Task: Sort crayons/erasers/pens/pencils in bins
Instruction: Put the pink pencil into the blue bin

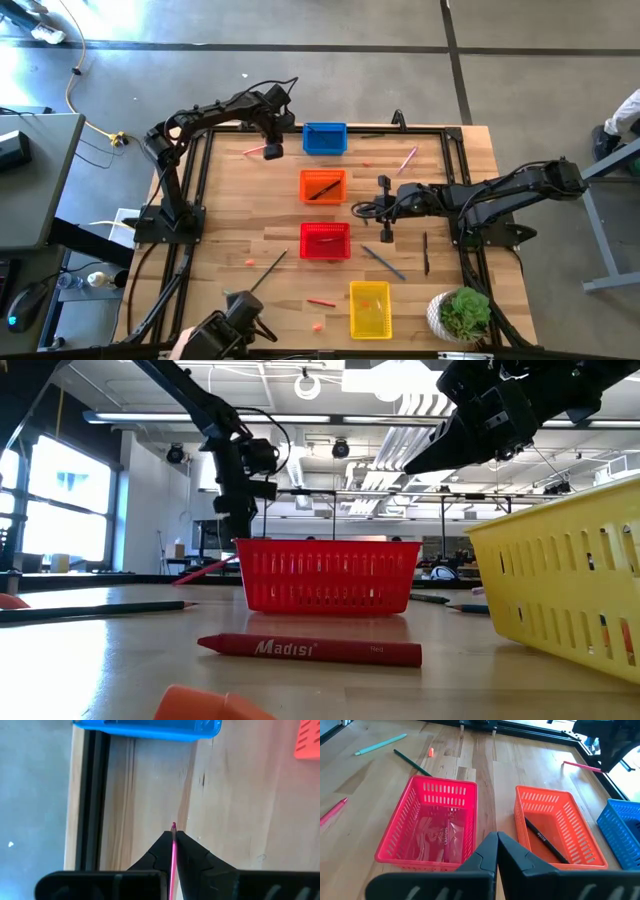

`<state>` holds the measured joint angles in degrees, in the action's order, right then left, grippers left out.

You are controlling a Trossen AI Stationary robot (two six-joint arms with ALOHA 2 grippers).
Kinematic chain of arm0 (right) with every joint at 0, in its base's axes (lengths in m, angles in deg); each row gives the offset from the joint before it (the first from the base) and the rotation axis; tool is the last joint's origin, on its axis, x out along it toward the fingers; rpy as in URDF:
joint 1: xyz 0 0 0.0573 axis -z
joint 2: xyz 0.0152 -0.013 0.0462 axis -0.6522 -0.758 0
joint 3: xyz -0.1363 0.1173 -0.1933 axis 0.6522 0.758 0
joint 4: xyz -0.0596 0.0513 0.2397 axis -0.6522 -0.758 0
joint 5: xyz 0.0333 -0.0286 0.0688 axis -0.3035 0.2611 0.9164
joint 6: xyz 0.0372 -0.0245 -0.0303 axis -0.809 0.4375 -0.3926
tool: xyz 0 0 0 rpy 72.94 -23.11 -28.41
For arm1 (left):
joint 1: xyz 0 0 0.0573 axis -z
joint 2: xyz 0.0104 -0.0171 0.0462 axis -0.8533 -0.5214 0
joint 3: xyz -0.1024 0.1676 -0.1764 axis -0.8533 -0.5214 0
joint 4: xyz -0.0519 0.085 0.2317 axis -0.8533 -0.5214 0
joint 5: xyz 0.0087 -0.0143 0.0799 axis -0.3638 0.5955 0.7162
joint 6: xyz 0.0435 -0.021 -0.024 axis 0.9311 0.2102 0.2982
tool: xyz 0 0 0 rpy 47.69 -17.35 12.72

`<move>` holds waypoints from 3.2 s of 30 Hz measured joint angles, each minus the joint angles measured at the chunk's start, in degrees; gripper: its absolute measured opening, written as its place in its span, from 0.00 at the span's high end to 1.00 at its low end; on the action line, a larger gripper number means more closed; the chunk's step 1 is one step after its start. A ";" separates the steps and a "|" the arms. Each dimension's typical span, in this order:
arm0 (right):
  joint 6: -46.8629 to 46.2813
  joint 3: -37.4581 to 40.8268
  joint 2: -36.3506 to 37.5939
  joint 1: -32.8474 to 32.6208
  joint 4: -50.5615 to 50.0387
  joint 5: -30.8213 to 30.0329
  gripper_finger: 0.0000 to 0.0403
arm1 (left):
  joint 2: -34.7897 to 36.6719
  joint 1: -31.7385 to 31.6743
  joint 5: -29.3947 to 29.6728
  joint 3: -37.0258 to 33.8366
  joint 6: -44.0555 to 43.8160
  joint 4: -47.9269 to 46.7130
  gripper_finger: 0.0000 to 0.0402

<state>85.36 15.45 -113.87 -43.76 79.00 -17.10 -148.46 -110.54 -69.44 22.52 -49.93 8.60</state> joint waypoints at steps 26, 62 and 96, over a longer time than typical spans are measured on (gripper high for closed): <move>0.22 0.00 0.02 0.00 1.01 0.02 1.00 | 18.01 -0.33 -18.40 -0.61 -20.24 27.53 0.98; 0.39 0.00 0.02 0.02 1.56 0.06 1.00 | -2.35 0.87 -5.29 -24.87 -72.15 89.72 1.00; 0.04 0.04 0.02 0.01 1.11 0.24 1.00 | -3.34 1.06 -7.32 -24.87 -64.38 84.86 0.83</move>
<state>85.40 15.48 -113.85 -43.75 80.12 -16.86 -151.80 -109.48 -76.76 -2.36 -114.31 93.46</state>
